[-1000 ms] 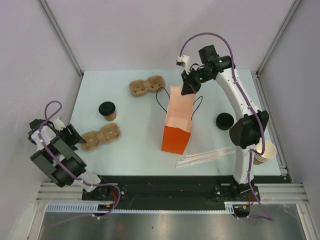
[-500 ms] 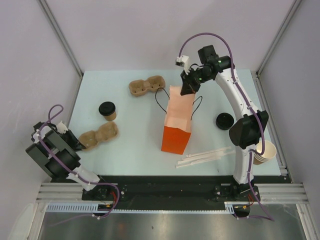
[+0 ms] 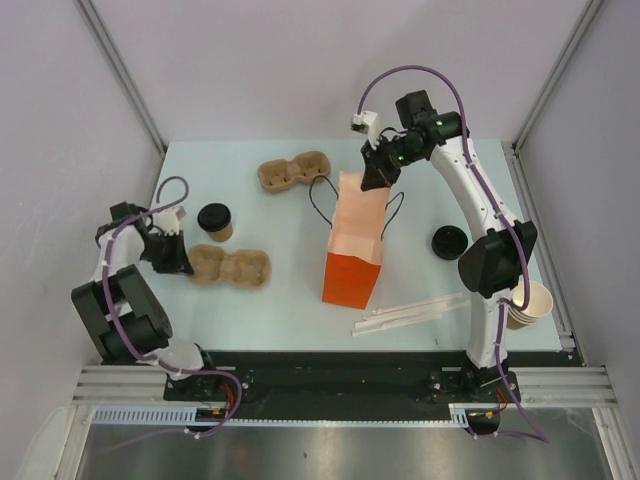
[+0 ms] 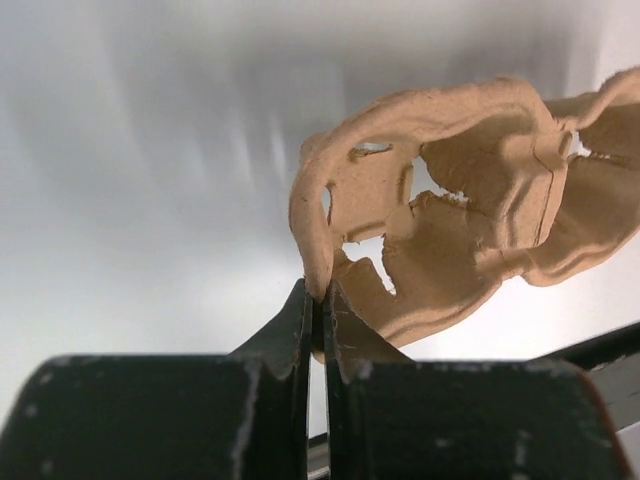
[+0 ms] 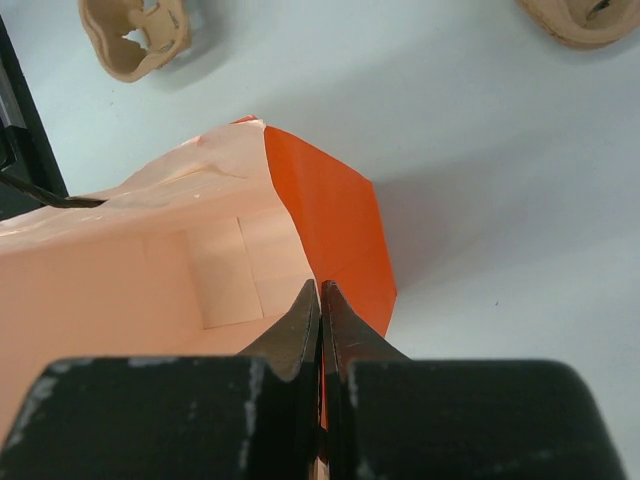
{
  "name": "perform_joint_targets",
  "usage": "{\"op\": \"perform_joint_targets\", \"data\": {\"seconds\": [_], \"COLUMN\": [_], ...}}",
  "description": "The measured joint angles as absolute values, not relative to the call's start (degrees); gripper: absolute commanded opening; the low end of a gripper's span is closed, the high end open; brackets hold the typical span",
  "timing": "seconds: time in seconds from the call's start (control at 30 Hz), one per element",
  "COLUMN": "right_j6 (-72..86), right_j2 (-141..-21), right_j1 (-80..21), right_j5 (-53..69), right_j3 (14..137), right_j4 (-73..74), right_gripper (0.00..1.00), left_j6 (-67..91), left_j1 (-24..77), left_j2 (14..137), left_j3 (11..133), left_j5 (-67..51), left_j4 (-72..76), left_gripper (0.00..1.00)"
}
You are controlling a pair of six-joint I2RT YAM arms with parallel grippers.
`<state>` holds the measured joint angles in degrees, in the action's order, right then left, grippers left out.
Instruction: Pack the takeout coffee
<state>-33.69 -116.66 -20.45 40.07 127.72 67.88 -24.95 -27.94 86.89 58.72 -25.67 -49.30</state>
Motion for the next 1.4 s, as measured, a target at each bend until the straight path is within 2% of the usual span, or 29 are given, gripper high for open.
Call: {"op": "perform_joint_targets", "data": {"seconds": [0.33,0.4,0.43,0.57,0.73,0.87,1.03,1.23,1.4], "right_j6": [-33.7,-33.7,-33.7,-33.7,-33.7,-34.1,-34.3,-34.3,-34.3], "right_j2": [-116.7,-116.7,-116.7,-116.7,-116.7,-116.7,-116.7,-116.7,-116.7], "right_j1": [-20.4,-20.4,-20.4,-20.4,-20.4,-20.4,-20.4,-20.4,-20.4], "right_j5": [40.2,40.5,40.6,41.1,41.2,41.2,41.2,41.5,41.9], "right_j3": [127.7,127.6,127.6,127.5,127.5,127.5,127.5,127.5,127.5], "right_j4": [67.9,67.9,67.9,67.9,68.0,68.5,69.1,69.2,69.2], "right_gripper": [0.0,0.0,0.0,0.0,0.0,0.0,0.0,0.0,0.0], "left_j6": [-40.9,-43.2,-43.9,-46.6,-46.4,-44.4,-41.9,-39.7,-38.5], "left_j1": [-12.1,-9.9,-9.3,-6.5,-6.1,-9.7,-15.2,-15.6,-15.6], "left_j2": [96.0,98.6,99.4,100.8,100.4,98.0,95.3,95.2,95.7], "left_j3": [68.3,69.8,70.5,72.5,72.2,69.2,65.2,64.1,64.1], "left_j5": [-21.5,-21.1,-21.1,-21.2,-22.0,-25.3,-27.4,-29.0,-30.4], "left_j4": [-55.9,-57.3,-57.6,-57.7,-56.6,-54.3,-52.1,-49.5,-47.4], "left_gripper": [0.1,0.15,0.26,0.43,0.54,0.55,0.52,0.49,0.43]}}
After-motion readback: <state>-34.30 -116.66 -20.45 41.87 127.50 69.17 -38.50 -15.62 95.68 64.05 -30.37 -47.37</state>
